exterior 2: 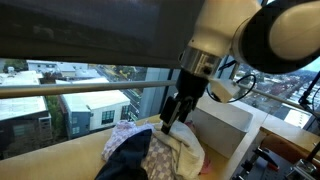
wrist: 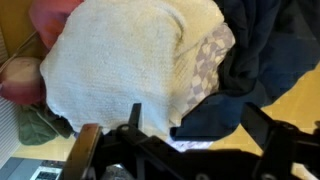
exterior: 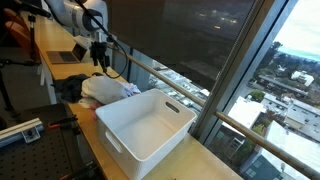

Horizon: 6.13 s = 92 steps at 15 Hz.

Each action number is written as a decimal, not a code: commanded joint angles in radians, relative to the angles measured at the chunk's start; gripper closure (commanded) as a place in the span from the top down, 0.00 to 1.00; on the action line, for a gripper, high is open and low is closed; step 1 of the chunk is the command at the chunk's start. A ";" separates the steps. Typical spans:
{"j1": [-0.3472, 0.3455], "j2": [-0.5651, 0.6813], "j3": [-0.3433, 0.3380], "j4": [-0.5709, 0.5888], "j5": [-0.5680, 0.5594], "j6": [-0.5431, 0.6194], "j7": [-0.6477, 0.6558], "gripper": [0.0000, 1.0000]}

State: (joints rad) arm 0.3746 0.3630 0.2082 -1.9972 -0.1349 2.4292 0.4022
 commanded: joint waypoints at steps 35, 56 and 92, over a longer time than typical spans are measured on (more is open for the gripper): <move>0.294 0.473 -0.097 0.492 0.135 -0.195 0.270 0.00; -0.155 -0.341 -0.177 0.145 0.042 -0.307 0.349 0.00; -0.469 -0.257 -0.279 0.776 0.321 -0.559 -0.260 0.00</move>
State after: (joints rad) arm -0.0902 0.1028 -0.0756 -1.1820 0.1414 1.8552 0.1735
